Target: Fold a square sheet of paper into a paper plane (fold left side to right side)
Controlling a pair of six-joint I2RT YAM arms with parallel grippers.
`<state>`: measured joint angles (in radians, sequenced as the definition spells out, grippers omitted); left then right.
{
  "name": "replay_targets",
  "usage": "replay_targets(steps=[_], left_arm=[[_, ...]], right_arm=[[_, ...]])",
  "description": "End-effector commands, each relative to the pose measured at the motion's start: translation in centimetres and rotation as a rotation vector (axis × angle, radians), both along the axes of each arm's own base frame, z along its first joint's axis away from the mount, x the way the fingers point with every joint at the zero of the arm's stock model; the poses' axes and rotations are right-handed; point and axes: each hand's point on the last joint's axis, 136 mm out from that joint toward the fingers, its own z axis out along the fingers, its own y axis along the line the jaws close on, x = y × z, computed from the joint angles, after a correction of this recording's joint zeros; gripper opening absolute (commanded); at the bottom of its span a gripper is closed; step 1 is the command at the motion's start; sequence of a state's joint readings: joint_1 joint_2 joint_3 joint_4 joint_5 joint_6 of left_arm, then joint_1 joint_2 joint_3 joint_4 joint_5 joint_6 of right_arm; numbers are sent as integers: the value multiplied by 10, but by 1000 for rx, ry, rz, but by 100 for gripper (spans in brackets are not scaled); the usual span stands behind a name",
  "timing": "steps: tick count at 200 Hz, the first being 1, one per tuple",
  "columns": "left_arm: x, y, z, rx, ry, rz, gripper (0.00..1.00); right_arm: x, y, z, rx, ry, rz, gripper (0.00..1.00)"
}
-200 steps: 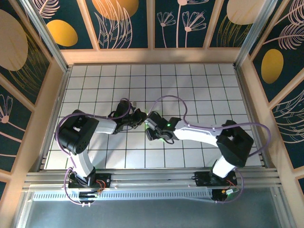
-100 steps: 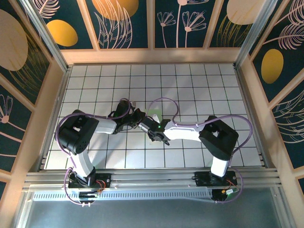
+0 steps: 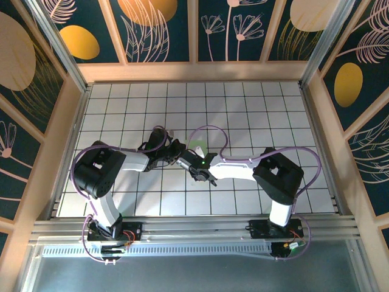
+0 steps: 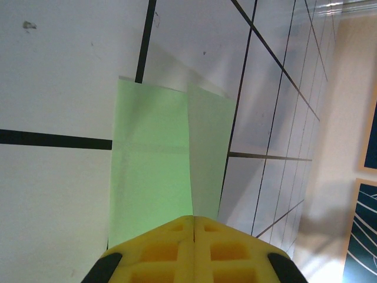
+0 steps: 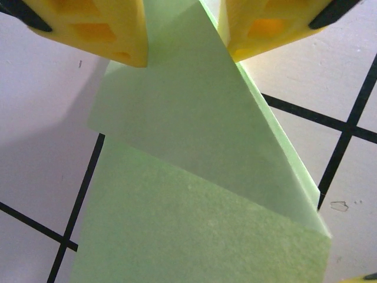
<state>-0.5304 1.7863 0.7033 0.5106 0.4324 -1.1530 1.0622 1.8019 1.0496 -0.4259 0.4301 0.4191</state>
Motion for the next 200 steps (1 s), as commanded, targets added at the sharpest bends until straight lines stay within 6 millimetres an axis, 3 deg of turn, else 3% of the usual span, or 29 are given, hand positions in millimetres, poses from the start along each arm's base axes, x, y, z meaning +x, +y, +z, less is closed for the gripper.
replay_targets(steps=[1,23,64,128,158,200], left_arm=[[4,-3,13,1,-30,-1,0],[5,-3,15,5,-35,-2,1],[12,6,29,36,-82,7,22],[18,76,66,104,-168,116,42],[8,86,64,126,-173,88,44],[-10,83,46,99,-139,48,43]], right_arm=[[5,1,4,-20,-36,-4,30],[4,2,4,-20,-33,2,22],[2,0,-1,-32,-18,10,8],[1,7,5,65,21,32,1],[-4,16,10,192,100,84,0],[-4,10,4,276,174,97,0]])
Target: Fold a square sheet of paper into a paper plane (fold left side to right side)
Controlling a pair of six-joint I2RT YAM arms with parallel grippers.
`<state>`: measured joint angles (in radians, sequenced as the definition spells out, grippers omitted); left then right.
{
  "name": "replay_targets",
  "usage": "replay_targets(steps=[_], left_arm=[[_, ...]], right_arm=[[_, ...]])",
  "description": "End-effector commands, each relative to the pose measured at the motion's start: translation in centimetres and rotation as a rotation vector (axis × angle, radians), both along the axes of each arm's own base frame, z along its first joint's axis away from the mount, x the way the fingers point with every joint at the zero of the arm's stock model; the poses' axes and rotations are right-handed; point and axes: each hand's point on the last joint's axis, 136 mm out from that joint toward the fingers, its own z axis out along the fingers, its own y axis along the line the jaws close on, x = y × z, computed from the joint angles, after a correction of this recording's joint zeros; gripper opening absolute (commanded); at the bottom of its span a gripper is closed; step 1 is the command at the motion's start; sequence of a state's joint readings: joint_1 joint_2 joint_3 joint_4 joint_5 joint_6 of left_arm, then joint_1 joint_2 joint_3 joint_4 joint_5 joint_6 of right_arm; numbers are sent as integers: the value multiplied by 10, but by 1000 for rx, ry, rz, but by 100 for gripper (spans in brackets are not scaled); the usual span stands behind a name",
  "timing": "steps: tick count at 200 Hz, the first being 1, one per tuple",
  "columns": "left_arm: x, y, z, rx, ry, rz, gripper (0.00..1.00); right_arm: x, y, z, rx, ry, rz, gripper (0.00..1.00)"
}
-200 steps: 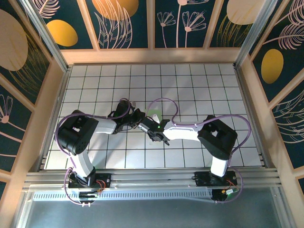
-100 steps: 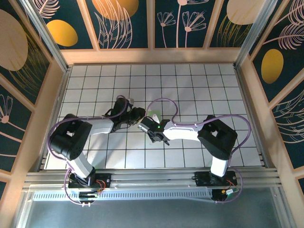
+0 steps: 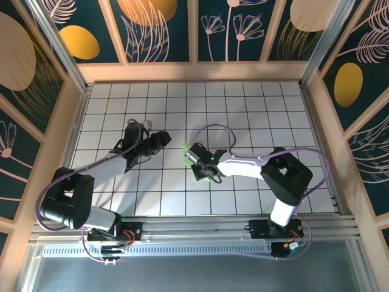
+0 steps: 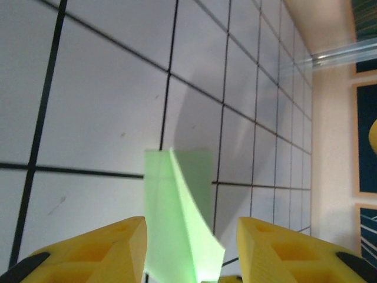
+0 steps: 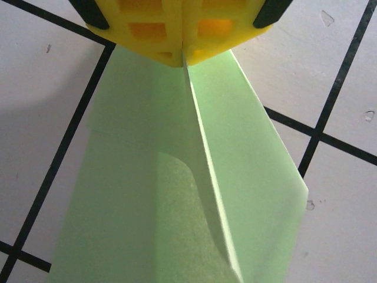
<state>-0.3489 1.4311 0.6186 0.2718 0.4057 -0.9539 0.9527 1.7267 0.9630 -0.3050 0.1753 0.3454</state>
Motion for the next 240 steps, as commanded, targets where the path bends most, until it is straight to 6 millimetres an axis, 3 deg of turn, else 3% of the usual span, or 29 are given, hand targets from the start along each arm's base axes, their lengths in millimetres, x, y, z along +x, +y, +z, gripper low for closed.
replay_targets(steps=[1,48,116,240], left_arm=[[-16,0,-15,2,35,-44,43],[-32,-4,-28,-33,74,-77,42],[-35,-10,-35,-53,105,-100,42],[-48,-47,-50,-94,154,-172,42]], right_arm=[[-4,7,6,93,40,48,0],[-9,9,5,221,139,82,0],[-9,4,0,269,185,75,0],[-18,3,-4,415,321,78,0]])
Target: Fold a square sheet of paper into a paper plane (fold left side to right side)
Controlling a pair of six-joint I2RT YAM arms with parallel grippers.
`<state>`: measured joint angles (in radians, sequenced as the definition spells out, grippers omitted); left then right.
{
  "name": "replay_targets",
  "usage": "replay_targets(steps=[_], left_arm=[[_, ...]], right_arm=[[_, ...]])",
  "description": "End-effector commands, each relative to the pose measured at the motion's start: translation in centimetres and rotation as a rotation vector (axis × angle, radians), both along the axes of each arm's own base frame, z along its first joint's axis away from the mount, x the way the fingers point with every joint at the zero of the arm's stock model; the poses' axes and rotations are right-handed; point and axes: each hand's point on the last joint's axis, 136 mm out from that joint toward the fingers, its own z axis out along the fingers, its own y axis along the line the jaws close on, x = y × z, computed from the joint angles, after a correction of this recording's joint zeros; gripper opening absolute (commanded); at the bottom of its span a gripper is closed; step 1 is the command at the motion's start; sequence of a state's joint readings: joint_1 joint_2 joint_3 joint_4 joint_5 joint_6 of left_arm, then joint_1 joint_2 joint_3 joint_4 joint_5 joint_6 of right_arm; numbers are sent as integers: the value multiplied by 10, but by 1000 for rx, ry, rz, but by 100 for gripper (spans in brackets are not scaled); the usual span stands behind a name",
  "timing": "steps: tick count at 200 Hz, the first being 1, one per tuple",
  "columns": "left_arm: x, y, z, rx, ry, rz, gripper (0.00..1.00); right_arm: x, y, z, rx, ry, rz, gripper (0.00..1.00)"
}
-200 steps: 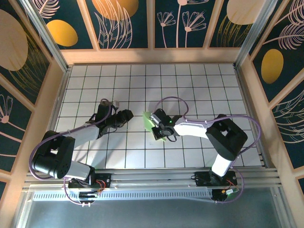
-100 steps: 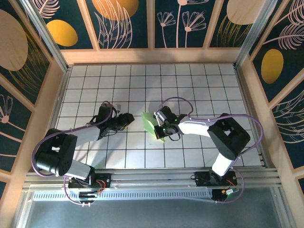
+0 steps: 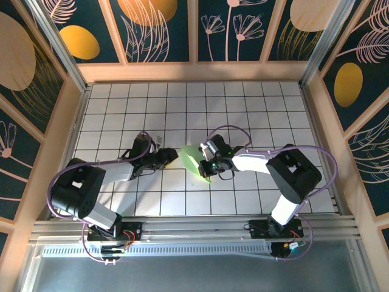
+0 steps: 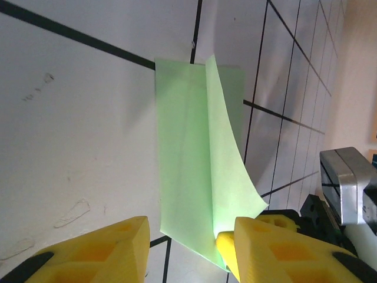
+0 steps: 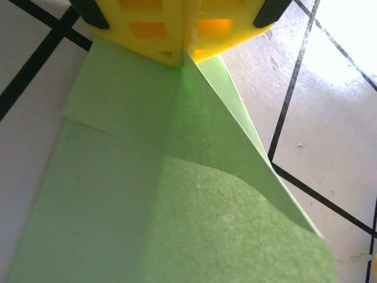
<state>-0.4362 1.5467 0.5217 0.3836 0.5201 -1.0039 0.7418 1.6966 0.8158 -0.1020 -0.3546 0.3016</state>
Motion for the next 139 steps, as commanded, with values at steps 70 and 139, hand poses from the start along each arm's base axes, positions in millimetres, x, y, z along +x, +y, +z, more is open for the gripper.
replay_targets(steps=[70,139], left_arm=[[-3,-38,-3,-64,17,-68,41],[1,-57,-9,-58,34,-109,40]], right_arm=[[-9,2,1,85,73,12,0],[-8,0,-1,85,76,9,0]])
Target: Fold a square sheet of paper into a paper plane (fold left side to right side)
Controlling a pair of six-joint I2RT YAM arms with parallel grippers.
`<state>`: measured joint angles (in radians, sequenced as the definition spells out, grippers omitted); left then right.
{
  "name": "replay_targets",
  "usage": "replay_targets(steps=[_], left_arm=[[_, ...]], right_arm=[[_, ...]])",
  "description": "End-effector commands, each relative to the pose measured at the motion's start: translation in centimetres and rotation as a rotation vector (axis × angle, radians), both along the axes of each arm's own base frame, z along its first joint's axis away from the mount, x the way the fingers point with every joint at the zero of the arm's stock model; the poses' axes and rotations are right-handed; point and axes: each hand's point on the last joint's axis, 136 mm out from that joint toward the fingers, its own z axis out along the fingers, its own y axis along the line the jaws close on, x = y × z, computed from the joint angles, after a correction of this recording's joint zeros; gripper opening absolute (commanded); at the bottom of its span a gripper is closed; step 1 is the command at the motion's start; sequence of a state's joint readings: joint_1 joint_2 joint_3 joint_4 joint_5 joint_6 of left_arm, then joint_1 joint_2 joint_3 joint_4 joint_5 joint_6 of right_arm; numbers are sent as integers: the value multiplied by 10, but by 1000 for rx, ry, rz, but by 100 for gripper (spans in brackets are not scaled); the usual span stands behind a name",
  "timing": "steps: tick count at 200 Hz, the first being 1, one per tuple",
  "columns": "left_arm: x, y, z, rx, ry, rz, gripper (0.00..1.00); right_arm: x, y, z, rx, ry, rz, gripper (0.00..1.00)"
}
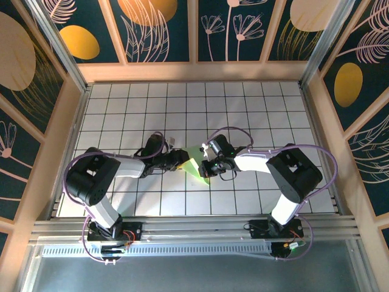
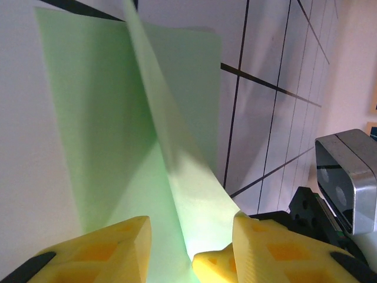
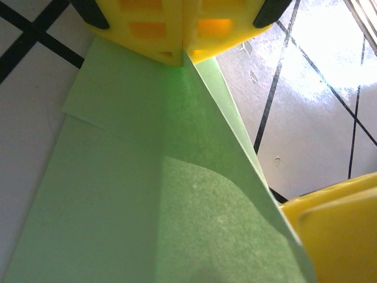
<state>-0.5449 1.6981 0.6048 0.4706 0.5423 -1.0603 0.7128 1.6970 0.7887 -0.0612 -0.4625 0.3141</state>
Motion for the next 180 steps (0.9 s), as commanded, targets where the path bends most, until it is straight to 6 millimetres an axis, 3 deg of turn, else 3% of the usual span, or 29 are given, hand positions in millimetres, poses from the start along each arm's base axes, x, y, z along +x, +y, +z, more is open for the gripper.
replay_targets(steps=[1,120,180], left_arm=[[5,-10,0,-18,2,-16,40],[9,-2,-31,152,61,-38,40],[5,4,-41,202,87,-44,41]], right_arm=[[-2,-2,-3,4,16,-5,0],[-1,-1,-3,10,12,-2,0],[4,3,9,35,-11,-4,12]])
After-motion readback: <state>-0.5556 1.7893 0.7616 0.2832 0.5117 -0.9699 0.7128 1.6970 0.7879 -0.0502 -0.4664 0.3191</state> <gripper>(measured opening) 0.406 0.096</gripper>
